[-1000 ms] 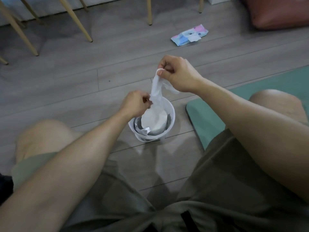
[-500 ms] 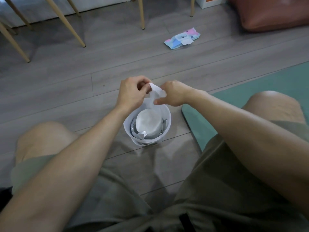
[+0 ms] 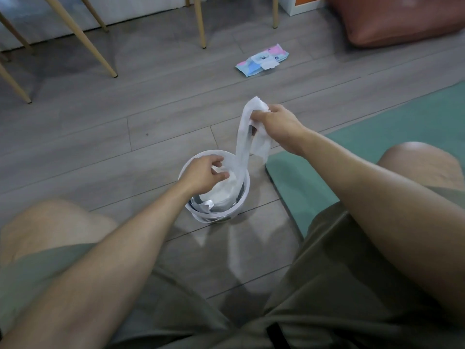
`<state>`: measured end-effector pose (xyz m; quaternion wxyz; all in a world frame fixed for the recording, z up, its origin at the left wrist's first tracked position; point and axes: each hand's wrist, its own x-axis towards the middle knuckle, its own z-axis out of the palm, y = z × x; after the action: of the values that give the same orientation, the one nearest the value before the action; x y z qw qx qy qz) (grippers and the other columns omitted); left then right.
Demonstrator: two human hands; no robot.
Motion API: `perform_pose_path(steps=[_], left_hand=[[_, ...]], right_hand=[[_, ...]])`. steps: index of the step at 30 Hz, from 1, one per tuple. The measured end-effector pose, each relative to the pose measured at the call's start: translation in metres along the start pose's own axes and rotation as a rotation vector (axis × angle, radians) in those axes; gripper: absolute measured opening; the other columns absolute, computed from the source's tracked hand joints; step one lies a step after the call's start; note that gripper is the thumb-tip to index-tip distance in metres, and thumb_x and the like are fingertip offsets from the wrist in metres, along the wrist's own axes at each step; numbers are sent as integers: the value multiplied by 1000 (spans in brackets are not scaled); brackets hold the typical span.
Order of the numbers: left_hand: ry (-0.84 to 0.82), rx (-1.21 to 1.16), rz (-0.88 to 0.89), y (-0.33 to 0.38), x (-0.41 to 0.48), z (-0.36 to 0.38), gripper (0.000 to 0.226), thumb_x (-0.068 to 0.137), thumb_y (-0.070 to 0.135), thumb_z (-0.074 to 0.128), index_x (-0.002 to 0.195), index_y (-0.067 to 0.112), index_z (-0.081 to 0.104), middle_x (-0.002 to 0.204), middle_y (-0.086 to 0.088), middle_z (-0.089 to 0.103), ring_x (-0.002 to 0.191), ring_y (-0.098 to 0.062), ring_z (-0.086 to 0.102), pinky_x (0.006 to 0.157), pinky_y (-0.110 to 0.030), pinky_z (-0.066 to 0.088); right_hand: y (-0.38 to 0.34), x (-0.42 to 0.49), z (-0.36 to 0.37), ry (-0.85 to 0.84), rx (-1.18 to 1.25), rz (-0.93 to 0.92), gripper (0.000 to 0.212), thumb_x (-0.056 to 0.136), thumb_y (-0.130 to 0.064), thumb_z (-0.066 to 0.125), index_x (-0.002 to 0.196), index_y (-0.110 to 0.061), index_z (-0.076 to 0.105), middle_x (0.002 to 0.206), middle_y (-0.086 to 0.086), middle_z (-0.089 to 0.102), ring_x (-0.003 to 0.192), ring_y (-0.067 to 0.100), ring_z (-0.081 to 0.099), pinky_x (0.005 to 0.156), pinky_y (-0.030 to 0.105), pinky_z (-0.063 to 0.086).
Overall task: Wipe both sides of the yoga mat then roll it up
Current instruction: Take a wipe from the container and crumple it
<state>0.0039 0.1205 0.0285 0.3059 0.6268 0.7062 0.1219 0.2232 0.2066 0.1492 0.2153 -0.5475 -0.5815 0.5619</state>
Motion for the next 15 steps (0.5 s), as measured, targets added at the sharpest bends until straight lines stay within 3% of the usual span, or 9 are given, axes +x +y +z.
perform_pose_path(steps=[2,4,6,7,9,11,13,15], left_hand=[[-31,24,27,6,3,7,63,90,45,80,145,25,59,129,14,68,95,-7,67,83,-29,47],[-33,80,45,13,7,13,57,87,44,82,139,26,64,127,14,68,97,-11,67,84,-32,50],[-30,170,58,19,11,20,48,87,43,81,130,27,68,122,14,69,100,-15,68,83,-34,51],[-45,221,71,22,12,25,44,87,44,79,127,28,70,119,13,70,100,-17,67,83,-35,52],[-109,346,117,26,13,35,35,87,44,77,118,28,72,113,9,69,98,-21,65,82,-38,54],[-135,454,185,30,13,43,22,88,40,73,106,29,75,108,5,62,96,-26,63,80,-39,50],[-111,524,239,31,14,47,15,88,38,68,94,28,78,105,5,64,93,-28,62,82,-39,49],[-105,592,290,33,15,48,14,90,36,66,87,27,77,103,5,66,93,-28,60,87,-41,47]], right_hand=[[-3,-7,-2,-59,94,-17,25,97,-20,50,108,-2,63,90,17,79,82,29,79,91,52,62],[-5,-10,-3,-45,74,-75,14,93,-21,53,100,-9,57,78,12,72,66,28,73,84,58,63],[1,-12,-3,-25,-171,-160,19,91,-30,60,101,-16,52,79,5,64,63,25,64,74,50,63],[5,-16,-2,-28,-384,-217,29,91,-37,63,111,-18,54,88,4,66,73,25,65,74,42,59],[20,-18,1,-106,-809,-295,57,88,-48,67,138,-23,51,116,9,71,105,33,66,87,38,53],[39,-22,6,-270,-1088,-204,75,85,-55,71,149,-20,50,132,10,69,122,36,63,98,39,53],[58,-24,11,-434,-1256,-79,59,85,-58,75,125,-16,70,113,6,75,110,32,68,90,39,57],[66,-25,13,-459,-1262,-119,34,92,-47,69,92,-14,72,86,1,71,91,31,69,74,36,54]])
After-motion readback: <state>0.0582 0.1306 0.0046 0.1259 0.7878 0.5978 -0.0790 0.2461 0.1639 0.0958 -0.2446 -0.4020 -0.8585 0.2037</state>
